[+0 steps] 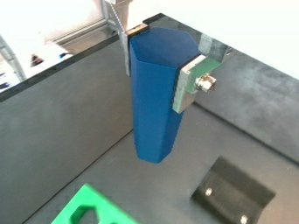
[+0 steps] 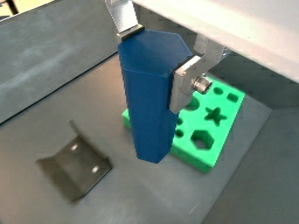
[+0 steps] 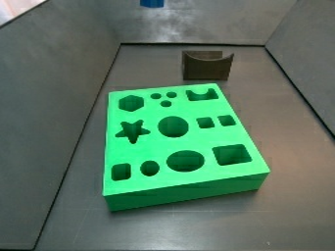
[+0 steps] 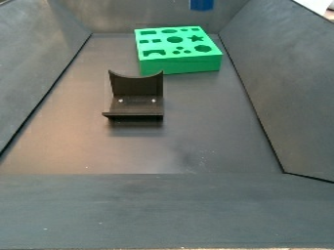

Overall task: Pick up the hexagon object. Move up. Move to above the board. Insert the hexagon object.
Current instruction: Move to above the board, then insert the hexagon object.

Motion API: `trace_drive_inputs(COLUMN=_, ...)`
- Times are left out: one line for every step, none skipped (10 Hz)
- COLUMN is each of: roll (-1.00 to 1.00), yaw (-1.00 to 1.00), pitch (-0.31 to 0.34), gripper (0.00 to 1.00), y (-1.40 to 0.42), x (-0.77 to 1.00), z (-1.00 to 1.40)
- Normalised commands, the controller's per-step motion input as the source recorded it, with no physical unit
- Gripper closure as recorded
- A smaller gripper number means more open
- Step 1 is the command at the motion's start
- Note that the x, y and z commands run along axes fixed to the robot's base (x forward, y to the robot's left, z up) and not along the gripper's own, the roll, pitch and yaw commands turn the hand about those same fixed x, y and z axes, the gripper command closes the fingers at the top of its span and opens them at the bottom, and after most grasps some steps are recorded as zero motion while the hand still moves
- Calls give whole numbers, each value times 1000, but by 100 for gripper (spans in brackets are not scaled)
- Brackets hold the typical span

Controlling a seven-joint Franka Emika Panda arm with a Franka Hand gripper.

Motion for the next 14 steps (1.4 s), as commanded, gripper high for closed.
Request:
trace_drive_inputs(roll=0, yaw=6, pitch=72, gripper=100, y=-1000, x=131, z=61)
trace_drive_inputs(roll=1, yaw=8, pitch=84, gripper=100, y=-1000, x=140, z=62)
trace_drive_inputs(roll=-3, yaw=7, pitch=99, gripper=100, y=-1000, x=158, z=65)
trace_drive_inputs(roll=4, yaw=8, pitch=109, gripper=100, y=-1000, x=166, z=69)
trace_drive_inputs(roll=-1, yaw=6, pitch=119, gripper=100, y=-1000, x=176, z=71)
trace_drive_inputs(roll=-2, yaw=7, pitch=134, gripper=100, y=-1000, x=207, z=88)
trace_drive_inputs(roll=3, yaw=10, pitch=135, gripper=100, y=-911, x=197, z=87)
trace_drive_inputs(roll=24, yaw=8, pitch=138, gripper=100, y=-522, x=153, z=61)
trace_drive_inputs(roll=28, yaw=8, pitch=123, gripper=100, y=-297, x=119, z=42)
trace_drive_inputs(roll=37, yaw=9, pitch=91, gripper=100, y=-169, x=74, z=37)
trace_drive_inputs(roll=0, yaw=74, pitch=0, gripper=100, y=26, x=0, z=0)
trace_drive_inputs(roll=0, yaw=17, pitch=-19, gripper=100, y=83, x=-71, z=-11)
trace_drive_inputs(roll=0, yaw=94, pitch=-59, gripper=100, y=206, x=-217, z=-80)
trace_drive_inputs(roll=0, yaw=220, pitch=-109, gripper=100, y=329, x=-289, z=-146)
